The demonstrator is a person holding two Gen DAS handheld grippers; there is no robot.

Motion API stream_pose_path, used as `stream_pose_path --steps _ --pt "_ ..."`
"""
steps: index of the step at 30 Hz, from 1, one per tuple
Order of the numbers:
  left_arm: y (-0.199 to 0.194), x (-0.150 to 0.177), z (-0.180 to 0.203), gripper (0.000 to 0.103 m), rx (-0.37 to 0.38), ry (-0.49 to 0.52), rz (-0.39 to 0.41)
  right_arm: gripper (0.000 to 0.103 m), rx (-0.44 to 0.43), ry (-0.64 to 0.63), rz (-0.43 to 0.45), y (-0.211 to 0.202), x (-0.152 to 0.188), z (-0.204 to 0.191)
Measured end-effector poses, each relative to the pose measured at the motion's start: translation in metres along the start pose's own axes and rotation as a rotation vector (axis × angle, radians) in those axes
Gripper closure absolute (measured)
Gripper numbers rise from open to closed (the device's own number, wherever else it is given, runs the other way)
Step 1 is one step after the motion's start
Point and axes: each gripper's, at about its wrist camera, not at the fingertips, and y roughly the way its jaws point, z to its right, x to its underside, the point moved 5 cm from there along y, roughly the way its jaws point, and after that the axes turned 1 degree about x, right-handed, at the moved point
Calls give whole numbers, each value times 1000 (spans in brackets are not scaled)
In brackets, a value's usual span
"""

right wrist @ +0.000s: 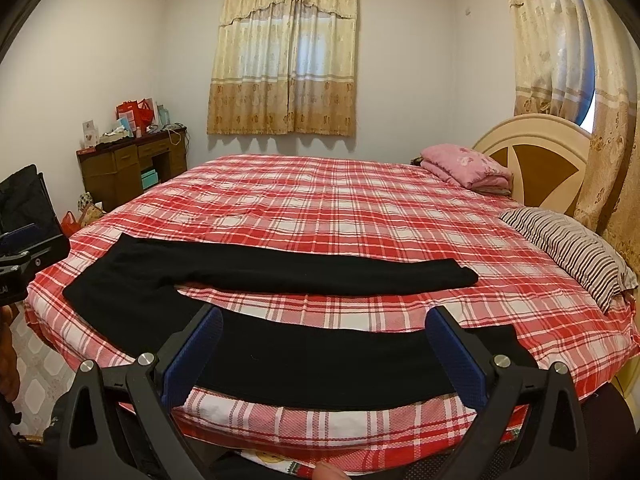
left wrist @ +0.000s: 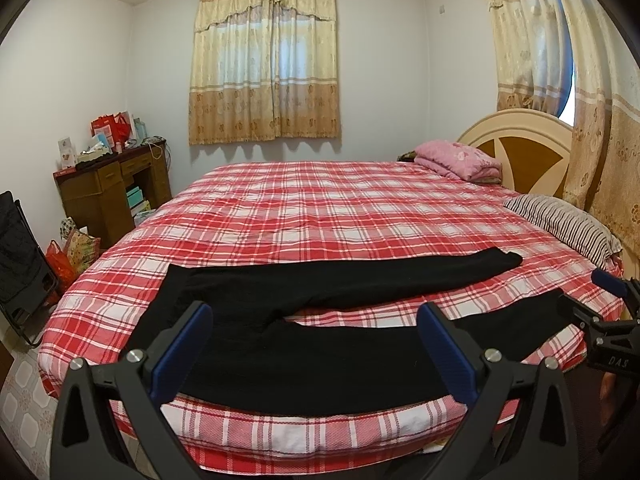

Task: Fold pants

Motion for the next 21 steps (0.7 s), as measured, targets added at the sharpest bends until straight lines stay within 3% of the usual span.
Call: stream_pose_path --steps 7,11,15,21 --pt "36 9 -25 0 -34 46 -34 1 -1 -11 -81 27 16 2" --pt "74 14 -65 0 -103 67 -84 1 14 -72 -127 49 32 -3" --pt "120 15 -117 0 -192 71 -158 1 34 -110 -114 67 44 -7" --pt "179 13 -184 0 -260 34 -265 1 27 -44 -174 95 60 11"
